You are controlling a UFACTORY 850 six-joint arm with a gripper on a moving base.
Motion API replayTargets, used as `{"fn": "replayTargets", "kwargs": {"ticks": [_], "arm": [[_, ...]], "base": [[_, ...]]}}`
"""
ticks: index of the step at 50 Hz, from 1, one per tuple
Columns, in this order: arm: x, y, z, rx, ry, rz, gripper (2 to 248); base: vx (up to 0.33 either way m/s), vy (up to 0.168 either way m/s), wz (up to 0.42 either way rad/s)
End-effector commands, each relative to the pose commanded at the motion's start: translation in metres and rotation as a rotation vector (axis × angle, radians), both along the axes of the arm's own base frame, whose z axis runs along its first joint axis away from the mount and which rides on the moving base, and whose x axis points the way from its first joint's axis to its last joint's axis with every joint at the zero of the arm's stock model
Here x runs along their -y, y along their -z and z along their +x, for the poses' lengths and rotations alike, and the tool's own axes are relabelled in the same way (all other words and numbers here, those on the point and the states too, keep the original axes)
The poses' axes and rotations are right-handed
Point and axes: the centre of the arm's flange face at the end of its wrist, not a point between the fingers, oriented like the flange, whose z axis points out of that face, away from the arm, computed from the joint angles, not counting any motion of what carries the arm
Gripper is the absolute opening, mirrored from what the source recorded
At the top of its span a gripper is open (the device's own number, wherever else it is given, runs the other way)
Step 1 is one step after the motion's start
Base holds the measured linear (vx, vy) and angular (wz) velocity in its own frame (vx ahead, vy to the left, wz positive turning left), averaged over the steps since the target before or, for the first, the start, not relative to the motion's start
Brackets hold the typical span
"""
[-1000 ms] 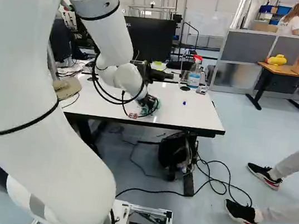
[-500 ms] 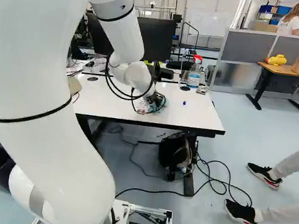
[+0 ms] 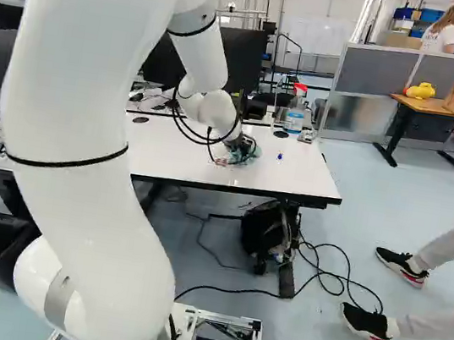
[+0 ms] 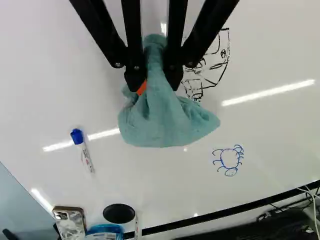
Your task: Clean the table with the green towel
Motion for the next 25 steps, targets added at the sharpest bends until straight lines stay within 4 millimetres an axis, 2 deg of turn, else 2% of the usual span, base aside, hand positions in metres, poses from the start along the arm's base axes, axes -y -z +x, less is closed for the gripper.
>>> {"fn": "replayTargets", "kwargs": {"ticks": [15,25], "arm": [[-0.003,0.001,0.028,0.011,-0.015,-0.002,50],[-0.017,0.001,0.035,0.014,-0.042,-0.002,50]], "base": [[0.0,0.0,0.0],[0.0,0.0,0.0]]}}
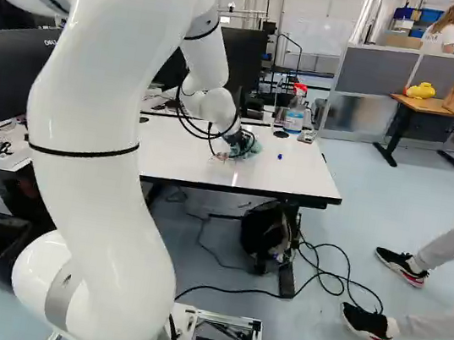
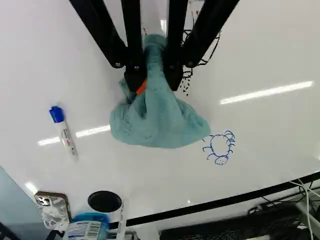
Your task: Clean the table with the green towel
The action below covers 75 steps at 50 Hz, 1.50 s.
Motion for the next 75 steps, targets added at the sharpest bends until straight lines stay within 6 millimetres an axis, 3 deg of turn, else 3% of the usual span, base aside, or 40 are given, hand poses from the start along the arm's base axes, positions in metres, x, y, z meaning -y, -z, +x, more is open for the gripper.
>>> {"fn": "replayTargets", "kwargs": {"ticks": [18,54,75], "arm": [[-0.027,-0.001,-0.009,-0.005,-0.049,0.001,50],[-0.066,-0.002,-0.072,-0.028,-0.12,0.002,50],[-0.073,-0.002,-0.107,-0.035,-0.136,0.002,50]], "base": [[0.0,0.0,0.0],[0.0,0.0,0.0],[0.0,0.0,0.0]]}}
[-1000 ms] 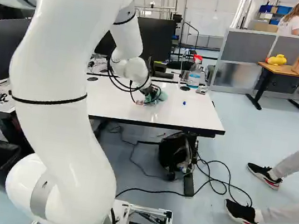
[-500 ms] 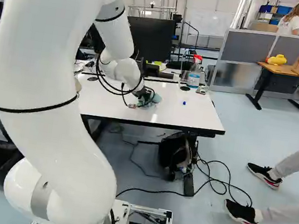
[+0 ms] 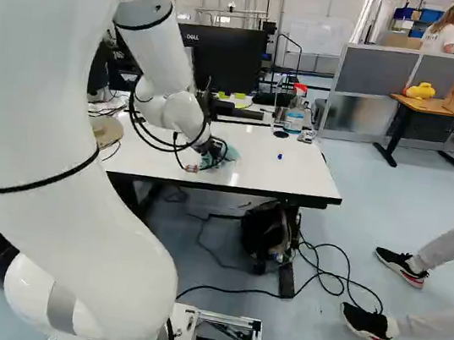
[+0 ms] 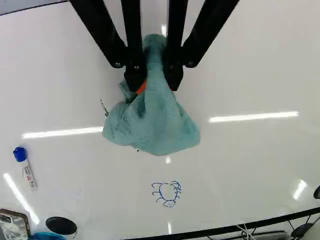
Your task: Clean the table with the green towel
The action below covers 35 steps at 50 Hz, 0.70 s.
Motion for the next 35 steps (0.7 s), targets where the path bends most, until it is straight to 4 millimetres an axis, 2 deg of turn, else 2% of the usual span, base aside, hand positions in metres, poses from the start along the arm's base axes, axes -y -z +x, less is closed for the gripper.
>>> {"fn": "replayTargets", "kwargs": {"ticks": [17,35], "arm": [[-0.001,-0.006,-0.001,0.015,-0.003,0.0,50],[-0.024,-0.024,0.012,0.057,-0.054,0.002,50]], "base": [[0.0,0.0,0.0],[0.0,0.0,0.0]]}}
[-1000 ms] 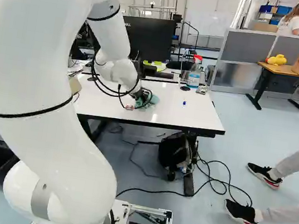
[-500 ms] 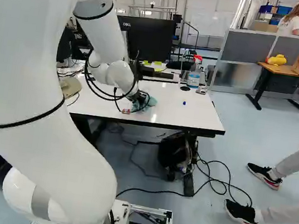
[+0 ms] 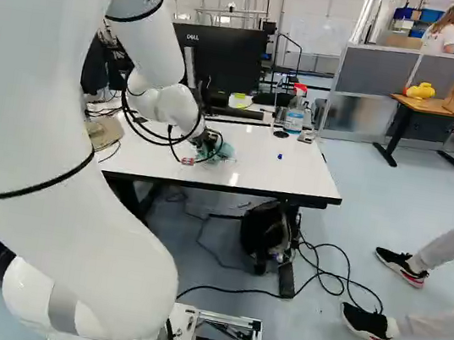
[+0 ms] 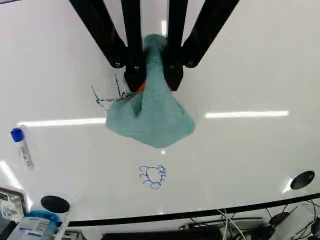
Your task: Clean the table with the green towel
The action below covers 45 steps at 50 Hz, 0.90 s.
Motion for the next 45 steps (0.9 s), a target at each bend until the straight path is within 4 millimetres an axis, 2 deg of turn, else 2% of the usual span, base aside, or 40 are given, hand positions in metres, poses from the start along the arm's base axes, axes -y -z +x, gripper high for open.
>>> {"fn": "replayTargets", "kwargs": {"ticks": [23,45], "arm": [[-0.036,0.0,0.003,0.001,-0.081,0.0,50],[-0.068,0.0,-0.018,0.0,-0.161,0.0,50]], "base": [[0.0,0.0,0.0],[0.0,0.0,0.0]]}}
